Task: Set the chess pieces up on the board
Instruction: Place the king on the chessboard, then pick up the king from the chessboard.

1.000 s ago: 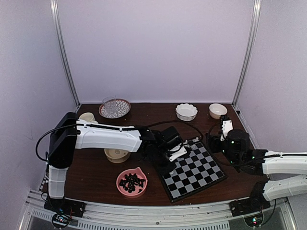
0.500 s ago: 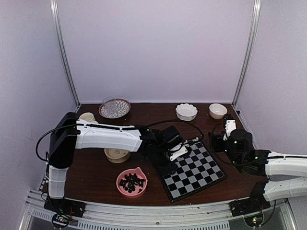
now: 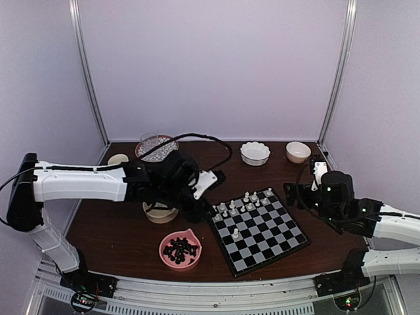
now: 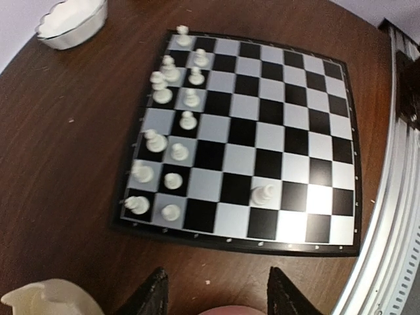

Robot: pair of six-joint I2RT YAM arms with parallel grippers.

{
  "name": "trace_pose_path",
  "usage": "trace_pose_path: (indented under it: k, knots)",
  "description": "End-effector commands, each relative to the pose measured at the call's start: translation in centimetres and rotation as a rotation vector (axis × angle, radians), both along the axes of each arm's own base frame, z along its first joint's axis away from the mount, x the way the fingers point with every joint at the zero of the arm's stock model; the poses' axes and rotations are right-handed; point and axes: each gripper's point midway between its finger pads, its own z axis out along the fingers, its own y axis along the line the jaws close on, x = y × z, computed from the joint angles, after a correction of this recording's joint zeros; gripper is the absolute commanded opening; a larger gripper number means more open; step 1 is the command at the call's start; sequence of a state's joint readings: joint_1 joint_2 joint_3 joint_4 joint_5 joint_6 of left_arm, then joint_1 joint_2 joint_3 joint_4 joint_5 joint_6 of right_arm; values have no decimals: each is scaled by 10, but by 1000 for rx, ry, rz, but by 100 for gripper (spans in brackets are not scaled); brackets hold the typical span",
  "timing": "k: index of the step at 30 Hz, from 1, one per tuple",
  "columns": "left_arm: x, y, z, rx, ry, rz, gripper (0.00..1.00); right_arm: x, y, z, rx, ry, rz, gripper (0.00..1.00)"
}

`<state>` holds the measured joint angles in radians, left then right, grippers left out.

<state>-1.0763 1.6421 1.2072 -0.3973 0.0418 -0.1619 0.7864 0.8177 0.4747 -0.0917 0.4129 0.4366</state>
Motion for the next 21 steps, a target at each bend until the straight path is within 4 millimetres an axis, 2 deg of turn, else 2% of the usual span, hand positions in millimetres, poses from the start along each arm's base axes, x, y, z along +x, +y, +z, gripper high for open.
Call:
trace_pose_path:
  k: [1, 5, 11, 13, 15, 21]
  knots:
    - [39, 30, 30, -210, -52, 167, 52, -13, 14, 0, -8, 70, 124, 100]
    - [64, 66, 32, -243, -125, 323, 52, -20, 36, -2, -35, 183, 232, 93]
    - [76, 94, 36, -240, -199, 464, 52, -30, 83, -21, -85, 412, 377, 78]
    - [79, 102, 36, -244, -205, 500, 53, -33, 99, -25, -111, 438, 408, 74]
    - [81, 109, 36, -248, -206, 523, 54, -35, 111, -30, -133, 458, 432, 64]
    - [84, 119, 35, -244, -232, 557, 55, -48, 143, -44, -212, 511, 510, 58]
